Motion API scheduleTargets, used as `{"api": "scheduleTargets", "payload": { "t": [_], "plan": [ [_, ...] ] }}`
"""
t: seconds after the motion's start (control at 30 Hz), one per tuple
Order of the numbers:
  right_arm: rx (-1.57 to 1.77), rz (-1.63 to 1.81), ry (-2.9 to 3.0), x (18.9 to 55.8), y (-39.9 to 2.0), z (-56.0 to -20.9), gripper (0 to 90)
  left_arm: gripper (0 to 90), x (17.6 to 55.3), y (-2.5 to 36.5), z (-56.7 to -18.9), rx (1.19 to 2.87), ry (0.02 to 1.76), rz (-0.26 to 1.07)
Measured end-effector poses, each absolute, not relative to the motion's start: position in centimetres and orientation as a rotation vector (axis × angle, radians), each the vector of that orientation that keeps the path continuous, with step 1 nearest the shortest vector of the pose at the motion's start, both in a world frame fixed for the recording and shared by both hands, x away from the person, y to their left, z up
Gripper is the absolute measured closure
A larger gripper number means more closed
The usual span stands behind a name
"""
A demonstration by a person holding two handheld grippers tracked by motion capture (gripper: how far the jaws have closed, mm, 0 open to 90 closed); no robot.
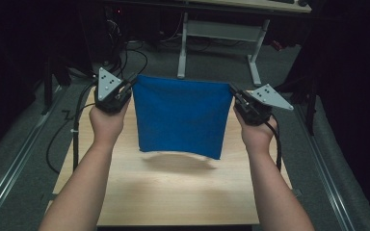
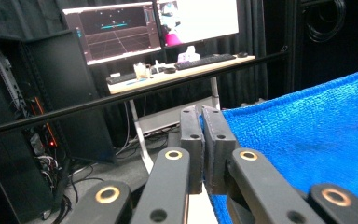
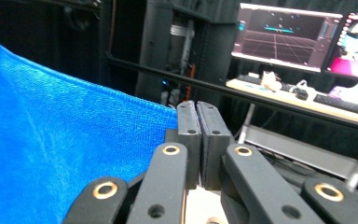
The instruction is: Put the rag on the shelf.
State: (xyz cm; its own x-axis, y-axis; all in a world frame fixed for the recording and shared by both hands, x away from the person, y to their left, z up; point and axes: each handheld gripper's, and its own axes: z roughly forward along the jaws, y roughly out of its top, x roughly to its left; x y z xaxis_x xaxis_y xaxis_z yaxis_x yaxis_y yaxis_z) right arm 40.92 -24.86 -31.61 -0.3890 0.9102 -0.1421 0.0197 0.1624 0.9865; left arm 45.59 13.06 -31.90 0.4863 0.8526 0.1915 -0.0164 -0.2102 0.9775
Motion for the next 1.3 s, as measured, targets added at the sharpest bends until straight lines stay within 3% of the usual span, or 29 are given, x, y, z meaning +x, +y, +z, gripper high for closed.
{"api": "scheduleTargets", "payload": {
  "t": [0.47, 0.77, 1.3],
  "plan": [
    [1.009, 1.229, 1.639, 46.5, -24.8, -32.5, 89.5, 88.0, 50.6, 11.5, -33.2, 1.669, 0.828, 0.944],
    [1.079, 1.114, 1.759, 49.6, -24.5, -36.7, 89.4, 87.9, 52.7, 11.4, -38.5, 1.801, 0.927, 0.817],
    [1.181, 1.085, 1.902, 49.6, -24.5, -43.7, 89.3, 87.8, 51.4, 11.3, -46.5, 1.922, 0.982, 0.606]
  ]
}}
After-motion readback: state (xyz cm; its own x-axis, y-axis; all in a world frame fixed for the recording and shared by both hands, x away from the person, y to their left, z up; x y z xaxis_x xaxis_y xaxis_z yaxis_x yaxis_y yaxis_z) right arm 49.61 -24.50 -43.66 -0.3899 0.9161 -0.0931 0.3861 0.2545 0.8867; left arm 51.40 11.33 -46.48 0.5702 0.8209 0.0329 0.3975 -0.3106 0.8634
